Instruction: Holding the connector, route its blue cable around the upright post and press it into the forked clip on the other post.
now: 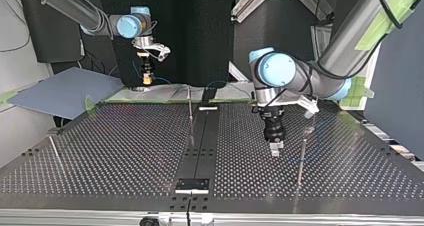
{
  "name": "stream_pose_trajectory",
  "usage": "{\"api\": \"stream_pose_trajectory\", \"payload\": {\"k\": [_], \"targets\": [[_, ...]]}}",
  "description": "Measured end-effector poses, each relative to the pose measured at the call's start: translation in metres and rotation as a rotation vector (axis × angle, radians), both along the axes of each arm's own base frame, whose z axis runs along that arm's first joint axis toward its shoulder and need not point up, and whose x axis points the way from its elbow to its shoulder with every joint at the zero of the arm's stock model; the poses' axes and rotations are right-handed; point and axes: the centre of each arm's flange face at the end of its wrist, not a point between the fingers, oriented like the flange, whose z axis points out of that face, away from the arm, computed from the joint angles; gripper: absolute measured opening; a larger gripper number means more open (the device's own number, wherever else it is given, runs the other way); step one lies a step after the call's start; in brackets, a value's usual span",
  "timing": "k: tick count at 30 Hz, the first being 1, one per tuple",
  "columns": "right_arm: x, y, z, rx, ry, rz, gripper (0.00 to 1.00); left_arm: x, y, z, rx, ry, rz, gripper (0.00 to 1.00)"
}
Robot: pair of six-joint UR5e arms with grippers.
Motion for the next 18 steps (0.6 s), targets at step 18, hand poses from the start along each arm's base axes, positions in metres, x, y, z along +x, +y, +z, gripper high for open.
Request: {"api": "stream_pose_trajectory", "payload": {"k": [18], "targets": [[-0.001,-0.001,0.000,0.001,-0.003,-0.003,0.00,0.003,-0.013,-0.081,0.063,0.178,0.013,0.99]]}}
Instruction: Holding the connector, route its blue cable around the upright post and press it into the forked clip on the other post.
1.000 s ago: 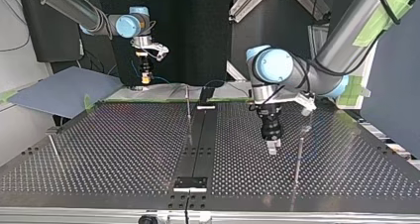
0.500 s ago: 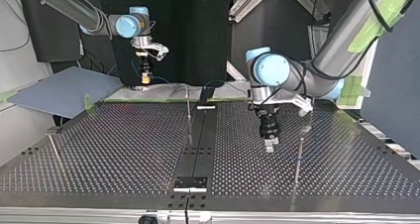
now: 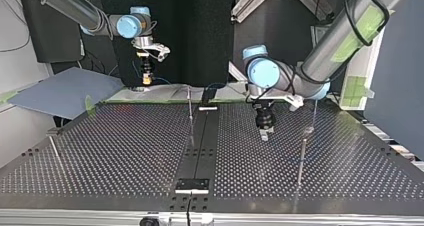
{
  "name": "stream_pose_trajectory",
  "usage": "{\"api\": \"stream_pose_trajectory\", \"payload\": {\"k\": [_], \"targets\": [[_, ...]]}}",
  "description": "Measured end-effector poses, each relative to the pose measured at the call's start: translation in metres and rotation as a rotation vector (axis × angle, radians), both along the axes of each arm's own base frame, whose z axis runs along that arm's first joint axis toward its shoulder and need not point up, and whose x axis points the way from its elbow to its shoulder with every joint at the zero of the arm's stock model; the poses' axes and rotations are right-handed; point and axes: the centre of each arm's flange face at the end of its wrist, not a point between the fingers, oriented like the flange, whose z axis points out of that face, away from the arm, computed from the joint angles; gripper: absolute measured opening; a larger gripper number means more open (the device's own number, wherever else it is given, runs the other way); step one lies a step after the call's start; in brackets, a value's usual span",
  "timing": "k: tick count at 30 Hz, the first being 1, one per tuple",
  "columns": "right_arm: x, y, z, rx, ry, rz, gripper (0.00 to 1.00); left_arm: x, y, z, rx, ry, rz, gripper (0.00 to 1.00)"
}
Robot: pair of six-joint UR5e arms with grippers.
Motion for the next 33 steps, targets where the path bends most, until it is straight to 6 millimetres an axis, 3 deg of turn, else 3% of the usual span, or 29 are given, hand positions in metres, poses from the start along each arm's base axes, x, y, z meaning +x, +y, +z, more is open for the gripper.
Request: {"api": "stream_pose_trajectory", "payload": {"k": [5,17,33], "targets": [[0.000,0.000,0.000,0.000,0.001,0.000,0.00,-0.001,0.000,-0.029,0.013,0.044,0.002,0.99],[0.000,0.000,0.000,0.001,0.002,0.001,0.00,-0.002,-0.005,-0.051,0.025,0.078,-0.008,0.99],[0.001,0.000,0.000,0.000,0.002,0.002,0.00,0.006,-0.007,-0.121,0.041,0.135,-0.009,0.99]]}}
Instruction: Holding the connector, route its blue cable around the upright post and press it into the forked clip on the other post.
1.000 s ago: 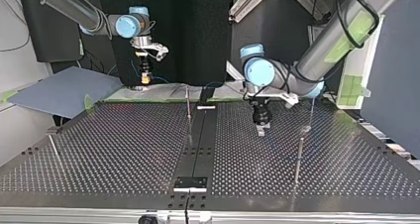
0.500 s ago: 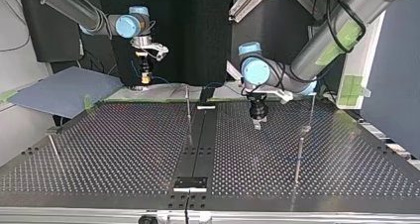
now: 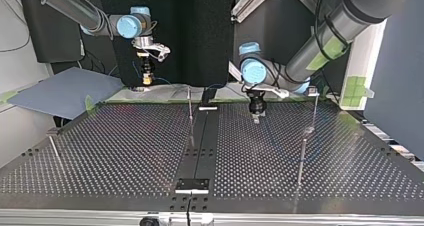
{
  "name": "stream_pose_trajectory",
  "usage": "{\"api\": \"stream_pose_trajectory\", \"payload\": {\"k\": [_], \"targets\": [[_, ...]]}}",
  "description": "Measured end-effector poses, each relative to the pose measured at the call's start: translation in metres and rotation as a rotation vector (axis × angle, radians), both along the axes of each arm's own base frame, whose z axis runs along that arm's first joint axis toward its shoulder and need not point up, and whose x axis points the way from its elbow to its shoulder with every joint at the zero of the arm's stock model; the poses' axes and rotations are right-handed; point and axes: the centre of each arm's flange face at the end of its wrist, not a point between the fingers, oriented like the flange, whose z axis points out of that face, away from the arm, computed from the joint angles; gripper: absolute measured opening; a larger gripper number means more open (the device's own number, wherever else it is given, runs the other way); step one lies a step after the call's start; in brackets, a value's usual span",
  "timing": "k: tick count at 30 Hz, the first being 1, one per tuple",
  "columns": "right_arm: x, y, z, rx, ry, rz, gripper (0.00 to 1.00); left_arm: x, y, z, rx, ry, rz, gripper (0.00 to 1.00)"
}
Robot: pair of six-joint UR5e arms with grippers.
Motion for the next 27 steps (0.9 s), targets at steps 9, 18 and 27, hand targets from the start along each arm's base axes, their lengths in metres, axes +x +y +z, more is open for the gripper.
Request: {"api": "stream_pose_trajectory", "payload": {"k": [9,18,27], "targets": [[0.002,0.002,0.000,0.002,0.003,0.004,0.00,0.005,0.008,-0.005,-0.007,-0.003,0.010,0.99],[0.003,0.003,-0.001,0.006,0.006,0.008,0.00,0.009,0.005,-0.012,-0.025,0.000,-0.002,0.99],[0.004,0.004,-0.001,0.006,0.007,0.010,0.00,0.016,-0.001,-0.049,-0.047,0.043,-0.007,0.99]]}}
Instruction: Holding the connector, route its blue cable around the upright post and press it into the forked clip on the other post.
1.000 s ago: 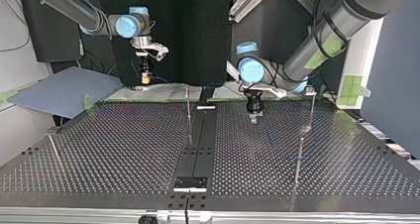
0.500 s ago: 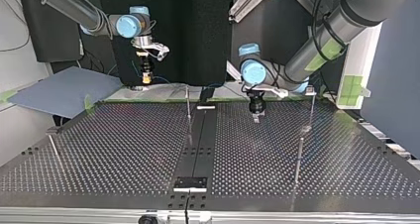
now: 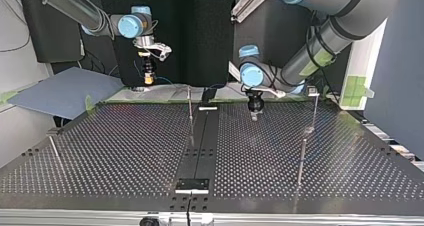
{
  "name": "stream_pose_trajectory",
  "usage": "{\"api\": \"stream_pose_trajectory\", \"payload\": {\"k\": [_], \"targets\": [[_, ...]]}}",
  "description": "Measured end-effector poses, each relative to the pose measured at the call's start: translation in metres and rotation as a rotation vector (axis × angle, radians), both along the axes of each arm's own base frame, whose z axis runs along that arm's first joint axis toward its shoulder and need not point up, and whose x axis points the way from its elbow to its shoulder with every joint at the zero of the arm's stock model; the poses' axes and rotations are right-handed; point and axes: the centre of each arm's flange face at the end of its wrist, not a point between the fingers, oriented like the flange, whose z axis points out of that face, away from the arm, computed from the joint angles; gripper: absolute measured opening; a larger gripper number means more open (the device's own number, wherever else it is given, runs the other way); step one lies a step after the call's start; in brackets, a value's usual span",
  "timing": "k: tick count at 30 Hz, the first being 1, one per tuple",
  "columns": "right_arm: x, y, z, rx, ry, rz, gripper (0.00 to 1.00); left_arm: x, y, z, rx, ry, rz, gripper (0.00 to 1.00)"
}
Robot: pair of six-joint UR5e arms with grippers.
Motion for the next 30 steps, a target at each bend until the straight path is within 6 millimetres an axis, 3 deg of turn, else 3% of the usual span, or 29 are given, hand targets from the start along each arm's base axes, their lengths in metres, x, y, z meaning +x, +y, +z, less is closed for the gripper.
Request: {"api": "stream_pose_trajectory", "payload": {"k": [12,25,30], "targets": [[0.000,0.000,0.000,0.001,-0.001,0.001,0.00,0.002,0.005,-0.017,-0.001,0.022,0.015,0.99],[0.000,0.000,0.000,0.000,-0.002,0.000,0.00,-0.001,0.001,-0.068,0.035,0.135,0.009,0.99],[0.000,0.000,0.000,0.000,-0.002,0.000,0.00,-0.003,0.003,-0.075,0.040,0.153,0.010,0.99]]}}
